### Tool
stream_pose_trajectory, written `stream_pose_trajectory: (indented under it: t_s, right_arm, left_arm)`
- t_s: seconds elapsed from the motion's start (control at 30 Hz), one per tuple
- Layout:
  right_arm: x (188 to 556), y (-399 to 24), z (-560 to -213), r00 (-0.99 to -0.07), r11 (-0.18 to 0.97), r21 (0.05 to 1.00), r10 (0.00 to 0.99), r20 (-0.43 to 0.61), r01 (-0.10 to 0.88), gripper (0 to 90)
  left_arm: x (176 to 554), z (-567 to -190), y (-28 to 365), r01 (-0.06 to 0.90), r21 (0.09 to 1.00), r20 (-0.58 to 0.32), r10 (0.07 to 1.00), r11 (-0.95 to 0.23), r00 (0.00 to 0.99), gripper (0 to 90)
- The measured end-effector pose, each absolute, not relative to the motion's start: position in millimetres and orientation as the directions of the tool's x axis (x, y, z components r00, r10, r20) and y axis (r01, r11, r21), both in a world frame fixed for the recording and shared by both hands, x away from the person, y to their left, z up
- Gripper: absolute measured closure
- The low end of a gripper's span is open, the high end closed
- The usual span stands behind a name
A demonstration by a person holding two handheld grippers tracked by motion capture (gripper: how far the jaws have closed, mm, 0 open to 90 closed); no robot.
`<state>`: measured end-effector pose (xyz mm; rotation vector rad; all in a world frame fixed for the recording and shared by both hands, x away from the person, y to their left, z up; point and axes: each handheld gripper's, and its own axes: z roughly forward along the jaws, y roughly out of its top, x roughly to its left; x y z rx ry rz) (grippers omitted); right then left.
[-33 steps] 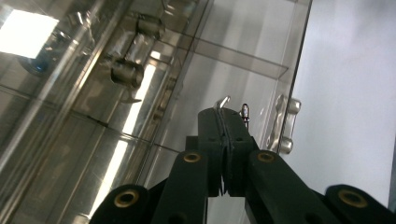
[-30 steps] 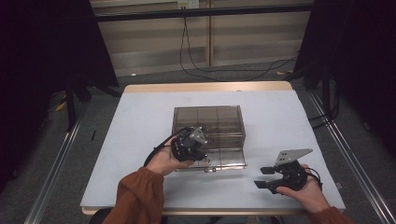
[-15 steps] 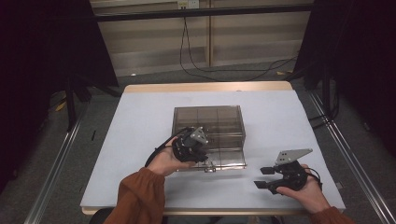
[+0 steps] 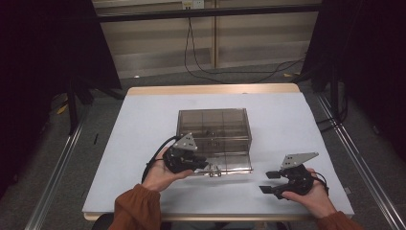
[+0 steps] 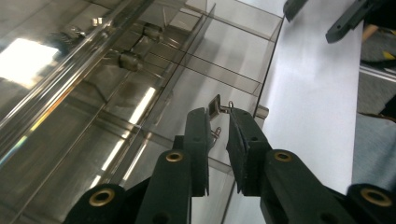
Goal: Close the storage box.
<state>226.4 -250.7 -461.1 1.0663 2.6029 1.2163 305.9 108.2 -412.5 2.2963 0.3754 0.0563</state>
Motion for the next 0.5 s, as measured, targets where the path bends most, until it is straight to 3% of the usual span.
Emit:
stream_pose_trajectory:
  t_s: [0.23, 0.5]
  right_arm:
    - [223, -257, -461, -0.744, 0.43, 0.702, 0.633, 0.214, 0.568, 34.1]
    - [218, -262, -458, -0.721, 0.389, 0.723, 0.659, 0.215, 0.571, 24.3]
  left_arm:
    - [285, -418, 115, 0.24, 0.763, -0.08, 0.281, -0.6, 0.957, 77.6]
    - [263, -430, 114, 0.215, 0.764, -0.083, 0.238, -0.608, 0.968, 87.7]
